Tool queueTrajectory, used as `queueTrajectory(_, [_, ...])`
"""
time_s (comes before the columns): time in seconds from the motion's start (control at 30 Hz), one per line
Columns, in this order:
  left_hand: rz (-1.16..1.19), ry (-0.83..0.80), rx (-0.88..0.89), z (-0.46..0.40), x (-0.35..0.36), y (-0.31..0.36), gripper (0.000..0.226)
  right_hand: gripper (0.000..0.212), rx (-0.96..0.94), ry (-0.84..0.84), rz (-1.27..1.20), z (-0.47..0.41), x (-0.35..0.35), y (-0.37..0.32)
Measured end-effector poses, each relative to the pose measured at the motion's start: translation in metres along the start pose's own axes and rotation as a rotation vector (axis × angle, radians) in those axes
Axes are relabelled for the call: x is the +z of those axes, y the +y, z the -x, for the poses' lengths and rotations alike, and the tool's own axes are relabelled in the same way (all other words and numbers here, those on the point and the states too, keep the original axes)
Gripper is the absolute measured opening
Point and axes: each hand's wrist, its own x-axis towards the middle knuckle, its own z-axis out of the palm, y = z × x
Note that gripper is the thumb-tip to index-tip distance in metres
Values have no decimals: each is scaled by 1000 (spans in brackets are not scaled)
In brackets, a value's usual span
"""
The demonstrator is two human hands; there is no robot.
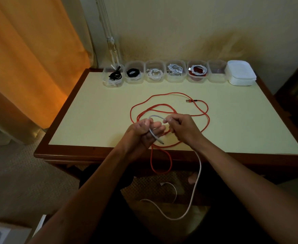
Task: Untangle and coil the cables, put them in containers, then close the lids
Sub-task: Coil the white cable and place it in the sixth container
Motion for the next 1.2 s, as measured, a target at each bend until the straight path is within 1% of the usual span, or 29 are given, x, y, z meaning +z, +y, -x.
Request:
queueTrajectory(0.07, [65,-17,25,-3,3,4,14,29,-37,-56,101,6,6,4])
queueTrajectory(0.13, [50,-19,20,-5,9,5,15,35,-63,-92,151,14,12,7])
queueTrajectory(0.2, [42,27,21,-6,12,3,28,34,-45,-129,147,24,16,3])
queueTrajectory(0.27, [117,66,69,-8,14,4,40,29,24,-205,98,35,18,-2])
queueTrajectory(0.33, [192,187,141,-10,12,11,46,27,130,-321,11,50,18,-3])
queueTrajectory(0.37, [189,288,170,-11,10,15,43,28,180,-379,-32,59,17,-2])
queueTrajectory(0.43, [114,457,207,-11,8,19,34,28,241,-474,-101,74,12,-3])
queueTrajectory(0.5, [-57,515,207,-7,7,14,31,25,252,-551,-118,81,2,-14])
queueTrajectory(0.57, [-312,526,198,-2,6,4,26,24,242,-597,-129,79,-8,-28])
queueTrajectory(0.63, [-565,468,209,3,5,-6,17,29,213,-567,-160,75,-16,-42])
queueTrajectory(0.7, [-708,356,193,8,8,-11,8,26,201,-413,-176,67,-23,-50])
queueTrajectory(0.77, [-757,227,134,13,13,-17,8,21,225,-235,-204,59,-30,-53])
queueTrajectory(0.83, [-727,119,56,17,17,-24,12,16,238,-135,-236,50,-37,-55])
queueTrajectory(0.87, [-699,84,17,18,18,-28,16,15,229,-121,-232,47,-41,-56])
queueTrajectory(1.03, [-524,45,-134,16,26,-38,32,23,155,-185,-129,41,-45,-58])
queueTrajectory(1.13, [-403,-2,-209,14,35,-35,38,22,78,-98,-48,36,-42,-48])
queueTrajectory(1.2, [-336,-63,-217,14,40,-31,41,21,58,-45,-56,33,-41,-40])
